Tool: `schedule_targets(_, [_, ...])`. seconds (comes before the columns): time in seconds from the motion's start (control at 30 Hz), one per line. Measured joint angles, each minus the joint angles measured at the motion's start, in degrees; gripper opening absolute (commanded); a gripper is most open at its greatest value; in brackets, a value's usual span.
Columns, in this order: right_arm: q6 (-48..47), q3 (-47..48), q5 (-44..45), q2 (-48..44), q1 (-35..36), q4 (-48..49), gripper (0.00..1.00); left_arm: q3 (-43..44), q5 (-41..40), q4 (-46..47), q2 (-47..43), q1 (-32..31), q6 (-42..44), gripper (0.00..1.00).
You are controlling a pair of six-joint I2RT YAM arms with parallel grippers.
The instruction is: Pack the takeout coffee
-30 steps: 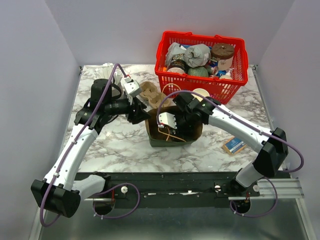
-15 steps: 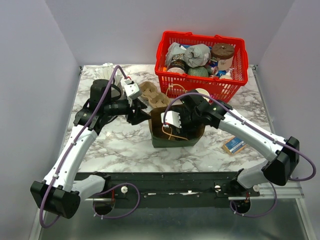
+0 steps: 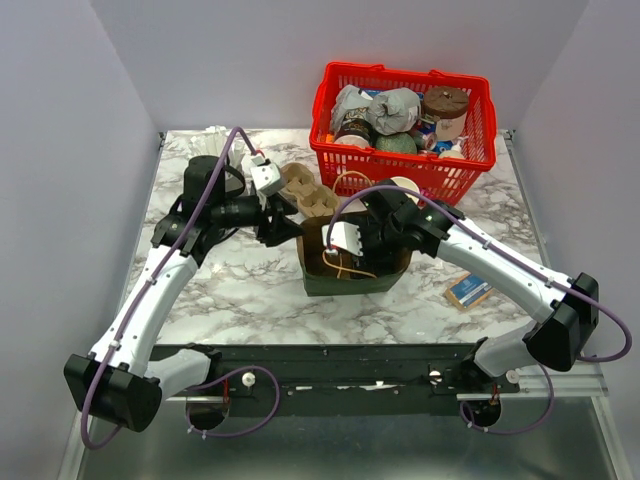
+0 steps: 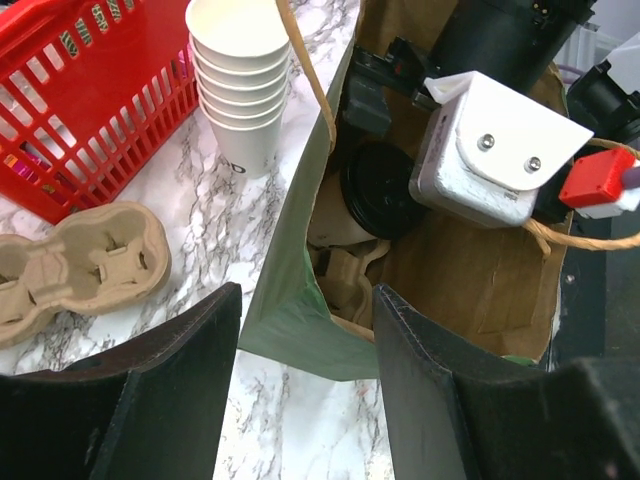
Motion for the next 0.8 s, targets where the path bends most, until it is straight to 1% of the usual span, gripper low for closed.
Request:
schedule_targets(0.33, [0.24,0.52,-0.52,-0.52,0.0,-0.09,0.96,0.0,0.2,2.21,1.05,-0.02,-1.53,0.64])
schedule_targets(0.5, [1.86,6.03,-1.09,-0.92,0.0,0.11,0.97,0.0,1.18,5.33,1.46,-0.2,-4.24,0.64])
schedule_targets(0.63, [3.06,11.04,-1.27,-1.33,0.0,0.28,0.97,0.07,1.6,7.82,2.54,-1.38,-4.52,0.64])
schedule_targets(0.8, [3.87,13.57,-0.74,-2.82,0.0,0.2,0.98,2.62,1.51,9.33,6.91,-2.64,-4.48,0.65])
